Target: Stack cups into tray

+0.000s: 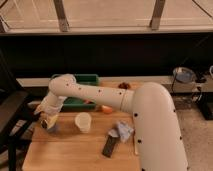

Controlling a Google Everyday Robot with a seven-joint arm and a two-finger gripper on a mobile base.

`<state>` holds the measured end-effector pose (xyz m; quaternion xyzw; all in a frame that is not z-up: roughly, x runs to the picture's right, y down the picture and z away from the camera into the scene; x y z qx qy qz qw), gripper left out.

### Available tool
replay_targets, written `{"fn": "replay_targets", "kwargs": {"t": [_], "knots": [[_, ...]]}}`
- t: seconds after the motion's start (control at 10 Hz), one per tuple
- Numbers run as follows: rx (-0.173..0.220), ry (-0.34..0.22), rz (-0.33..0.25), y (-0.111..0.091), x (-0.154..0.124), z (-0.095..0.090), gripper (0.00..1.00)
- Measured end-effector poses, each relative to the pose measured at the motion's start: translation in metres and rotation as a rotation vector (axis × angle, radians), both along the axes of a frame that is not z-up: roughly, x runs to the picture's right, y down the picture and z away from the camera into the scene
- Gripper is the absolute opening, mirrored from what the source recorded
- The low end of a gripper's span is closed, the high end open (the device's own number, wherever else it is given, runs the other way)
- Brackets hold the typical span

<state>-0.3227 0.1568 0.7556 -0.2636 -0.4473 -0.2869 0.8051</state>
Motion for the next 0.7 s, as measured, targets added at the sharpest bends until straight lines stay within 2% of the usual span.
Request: {"fn": "replay_targets", "kwargs": {"t": [0.4, 0.7], "knots": [[-0.001, 0.003, -0.007, -0.001, 0.0, 0.0, 0.65], [0.005, -0.003, -0.035, -0.014, -0.004, -0.001, 0.65]]}}
